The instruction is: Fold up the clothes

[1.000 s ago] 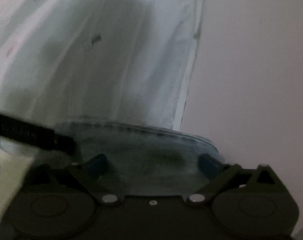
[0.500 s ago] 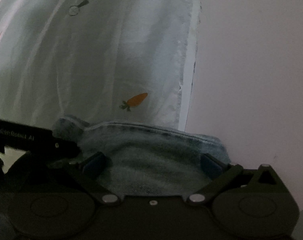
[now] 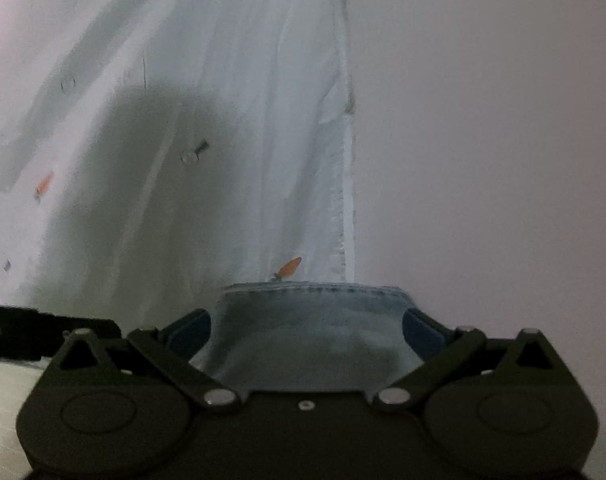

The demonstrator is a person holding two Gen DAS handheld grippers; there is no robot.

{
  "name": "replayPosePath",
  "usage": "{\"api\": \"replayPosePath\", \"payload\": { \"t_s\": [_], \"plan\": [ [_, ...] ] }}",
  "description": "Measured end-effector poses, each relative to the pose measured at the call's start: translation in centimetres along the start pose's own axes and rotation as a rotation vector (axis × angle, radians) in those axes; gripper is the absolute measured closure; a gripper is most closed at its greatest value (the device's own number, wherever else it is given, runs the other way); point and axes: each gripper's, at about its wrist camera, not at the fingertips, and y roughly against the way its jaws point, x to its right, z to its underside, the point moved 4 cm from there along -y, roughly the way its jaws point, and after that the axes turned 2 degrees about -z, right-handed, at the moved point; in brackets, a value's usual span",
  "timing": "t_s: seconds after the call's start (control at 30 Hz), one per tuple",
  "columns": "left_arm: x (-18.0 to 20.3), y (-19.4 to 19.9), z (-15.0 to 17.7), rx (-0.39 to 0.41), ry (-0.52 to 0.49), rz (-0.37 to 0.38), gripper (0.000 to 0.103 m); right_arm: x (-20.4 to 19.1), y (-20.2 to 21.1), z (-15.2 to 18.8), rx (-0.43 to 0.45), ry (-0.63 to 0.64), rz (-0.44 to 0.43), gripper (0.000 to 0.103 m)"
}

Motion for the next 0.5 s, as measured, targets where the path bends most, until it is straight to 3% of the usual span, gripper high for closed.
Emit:
{"api": "replayPosePath", "payload": {
  "t_s": [0.07, 0.13, 0.27, 0.5],
  "plan": [
    [0.1, 3.2, 0.3, 0.038, -0.016, -0.036, 0.000, -1.0, 3.0, 0.2, -0.015, -0.016, 0.014, 0.000],
    [0.0, 5.9, 0.9, 0.038, -0.009, -0.014, 0.000, -1.8, 5.9, 0.7, -0.047, -0.019, 0.040, 0.000],
    [-0.3, 9.4, 2.9, -0.006, 0.008, 0.033, 0.000, -3.5, 11.3, 2.4, -0.079, -0.048, 0.112, 0.000],
    [-1.5, 15.7, 6.7, -0.070, -0.017, 0.060, 0.000, -5.5, 17.9, 6.7, -0.157, -0.082, 0.145, 0.000]
  ]
}}
